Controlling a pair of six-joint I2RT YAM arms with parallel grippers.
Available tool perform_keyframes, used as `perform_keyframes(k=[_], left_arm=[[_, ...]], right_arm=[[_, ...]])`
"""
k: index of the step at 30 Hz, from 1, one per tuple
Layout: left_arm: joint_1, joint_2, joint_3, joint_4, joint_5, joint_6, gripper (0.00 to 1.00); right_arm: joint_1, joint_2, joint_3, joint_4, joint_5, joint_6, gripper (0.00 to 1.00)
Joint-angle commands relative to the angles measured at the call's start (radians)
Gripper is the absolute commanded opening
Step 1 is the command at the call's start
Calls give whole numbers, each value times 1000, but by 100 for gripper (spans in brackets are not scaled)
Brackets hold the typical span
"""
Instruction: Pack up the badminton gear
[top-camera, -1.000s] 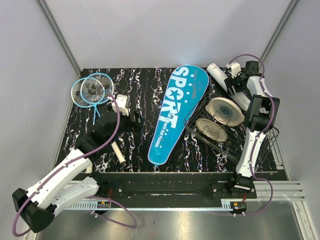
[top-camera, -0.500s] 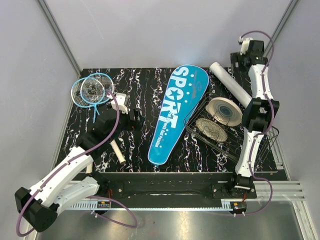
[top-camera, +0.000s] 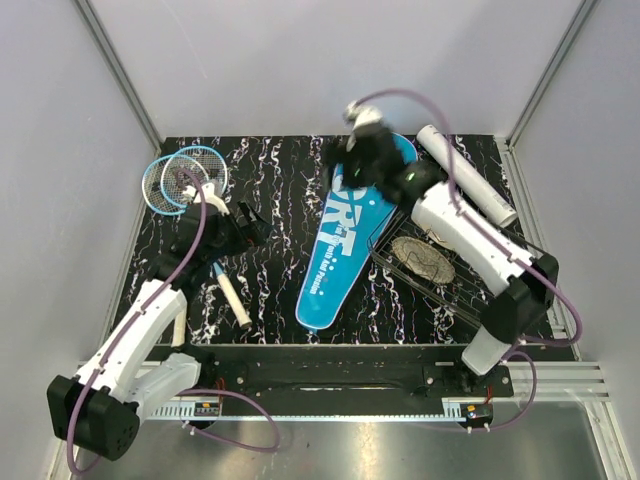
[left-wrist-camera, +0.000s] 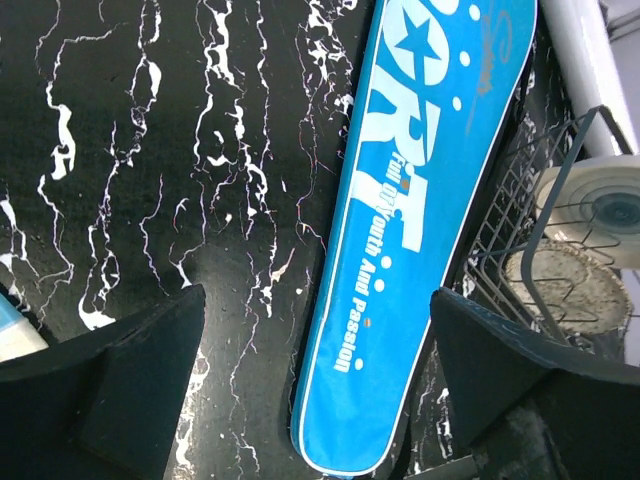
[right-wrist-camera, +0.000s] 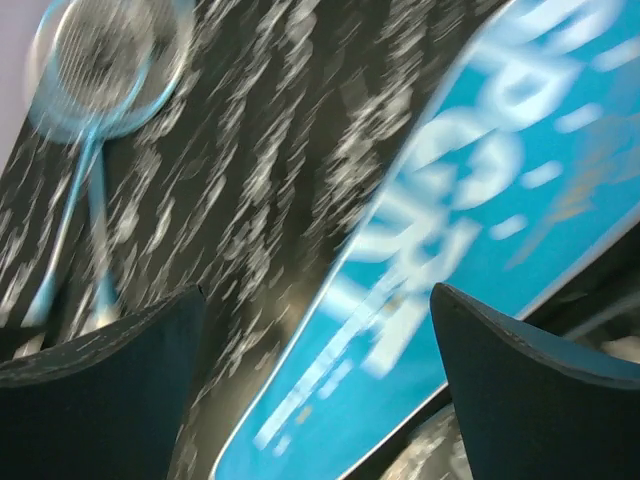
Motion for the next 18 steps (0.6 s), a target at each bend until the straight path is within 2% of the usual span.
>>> perform_keyframes(k=[1, 3, 5, 7, 10, 13, 18], left_arm=[[42, -35, -37, 48, 110, -100, 99], [44, -21, -49, 51, 126, -108, 99], [48, -7, -57, 40, 124, -120, 99], [56, -25, -75, 42, 115, -135, 99], [60, -58, -100, 56, 67, -157, 99], [60, -79, -130, 91, 69, -178, 98], [42, -78, -167, 158, 193, -165, 89]], right_arm=[[211, -163, -357, 128, -79, 197, 100], [278, -204, -498, 179, -137, 264, 97], [368, -251, -613, 207, -133, 318, 92], [414, -293, -685, 233, -114, 388, 79], [465, -314, -808, 260, -44, 529, 68], [467, -308, -897, 242, 62, 710, 67], [467, -256, -965, 227, 201, 910, 68]])
